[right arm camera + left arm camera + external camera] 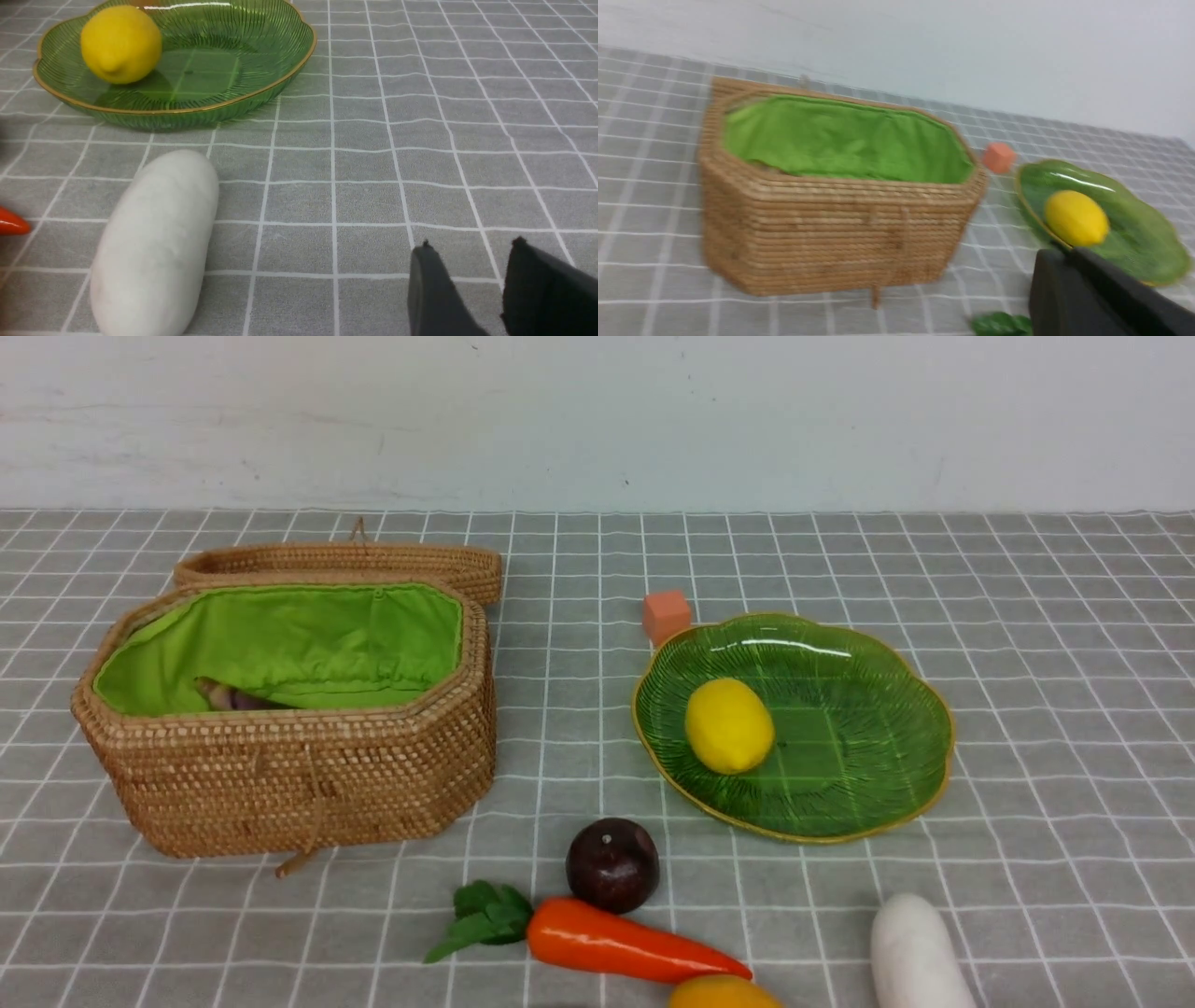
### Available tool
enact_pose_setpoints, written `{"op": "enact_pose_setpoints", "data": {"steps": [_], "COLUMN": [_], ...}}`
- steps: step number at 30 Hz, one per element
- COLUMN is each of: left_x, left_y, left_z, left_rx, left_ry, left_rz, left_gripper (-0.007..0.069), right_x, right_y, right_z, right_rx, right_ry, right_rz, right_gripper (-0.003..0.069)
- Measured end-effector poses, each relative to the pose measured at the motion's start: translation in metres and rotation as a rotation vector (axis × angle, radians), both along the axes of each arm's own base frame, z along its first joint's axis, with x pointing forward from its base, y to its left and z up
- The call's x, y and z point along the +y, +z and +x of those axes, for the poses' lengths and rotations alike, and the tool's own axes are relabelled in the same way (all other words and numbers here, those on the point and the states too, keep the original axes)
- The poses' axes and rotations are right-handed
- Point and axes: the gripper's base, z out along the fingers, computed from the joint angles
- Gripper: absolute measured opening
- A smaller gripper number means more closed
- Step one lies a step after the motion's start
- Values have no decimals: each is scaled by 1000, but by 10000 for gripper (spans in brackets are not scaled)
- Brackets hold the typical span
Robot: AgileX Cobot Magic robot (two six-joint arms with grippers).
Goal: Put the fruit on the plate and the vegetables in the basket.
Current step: Take a daikon with your right arm and place it on the basket on the left.
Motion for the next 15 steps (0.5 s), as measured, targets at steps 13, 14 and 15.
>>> {"op": "enact_pose_setpoints", "data": {"steps": [13,14,15], "left_x": [7,8,8], "left_y": [-54,-60,-68], "left_z": [-11,-10,-9], "left_rx": [-29,-15,10], "left_ry": [192,207,220], "left_rz": [370,386,400], "left_gripper": [-8,-8,-8], "right_x": [0,0,0], "right_y": [0,0,0], "right_z": [0,0,0], "right_rx": [0,0,0], "right_ry": [0,0,0], "right_rz": [-1,-1,-1], "right_gripper": [242,242,242]}}
